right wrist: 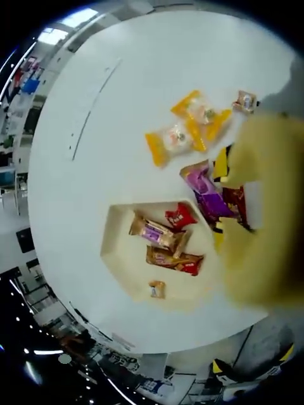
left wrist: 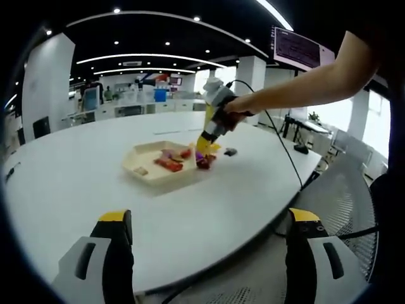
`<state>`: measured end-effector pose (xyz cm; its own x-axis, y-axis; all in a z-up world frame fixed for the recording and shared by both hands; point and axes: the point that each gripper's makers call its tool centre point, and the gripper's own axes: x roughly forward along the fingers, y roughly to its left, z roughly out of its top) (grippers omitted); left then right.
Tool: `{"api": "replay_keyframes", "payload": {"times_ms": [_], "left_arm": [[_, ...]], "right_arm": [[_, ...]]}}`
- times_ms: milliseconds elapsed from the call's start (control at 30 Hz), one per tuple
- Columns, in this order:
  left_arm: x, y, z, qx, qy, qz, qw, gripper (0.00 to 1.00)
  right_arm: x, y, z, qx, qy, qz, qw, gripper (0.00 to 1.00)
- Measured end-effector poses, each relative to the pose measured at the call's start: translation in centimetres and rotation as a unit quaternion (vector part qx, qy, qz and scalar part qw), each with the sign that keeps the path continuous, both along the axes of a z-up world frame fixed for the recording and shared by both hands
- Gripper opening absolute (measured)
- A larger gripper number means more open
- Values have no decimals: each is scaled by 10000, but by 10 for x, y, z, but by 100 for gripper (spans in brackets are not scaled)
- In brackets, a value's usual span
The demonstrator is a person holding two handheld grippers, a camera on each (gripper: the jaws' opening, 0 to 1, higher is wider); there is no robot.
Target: Place the target food into the container with the food tongs after gripping and lifting it, then release it inside without dropping or visibly crushing the food.
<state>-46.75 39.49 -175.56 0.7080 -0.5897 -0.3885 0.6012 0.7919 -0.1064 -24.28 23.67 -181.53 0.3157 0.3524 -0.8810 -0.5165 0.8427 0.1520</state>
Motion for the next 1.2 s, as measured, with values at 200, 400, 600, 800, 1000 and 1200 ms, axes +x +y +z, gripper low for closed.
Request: {"api": "replay_keyframes", "payload": {"times_ms": [200,400,600,800,1000,1200], "left_arm": [[0,0,-1,1,22,12,10000,98],[0,0,-1,8,34,9,10000,98],[0,0,-2,25,53,-8,10000,98],[1,0,-2,32,60,3,10000,98],[1,0,-2,35,70,13,10000,98],[2,1,-2,29,86,44,9999,97]], "right_arm": [[4,3,-3,20,30,-52,10000,28],[12,-3,-3,-9,-78,-185,9998,28],[19,-7,-3,-60,-189,-289,9994,28],[28,-9,2,137,-246,-552,9981,28],[35,-10,2,71,-261,-645,9976,28],[43,-8,-1,83,-283,-811,9963,28]]}}
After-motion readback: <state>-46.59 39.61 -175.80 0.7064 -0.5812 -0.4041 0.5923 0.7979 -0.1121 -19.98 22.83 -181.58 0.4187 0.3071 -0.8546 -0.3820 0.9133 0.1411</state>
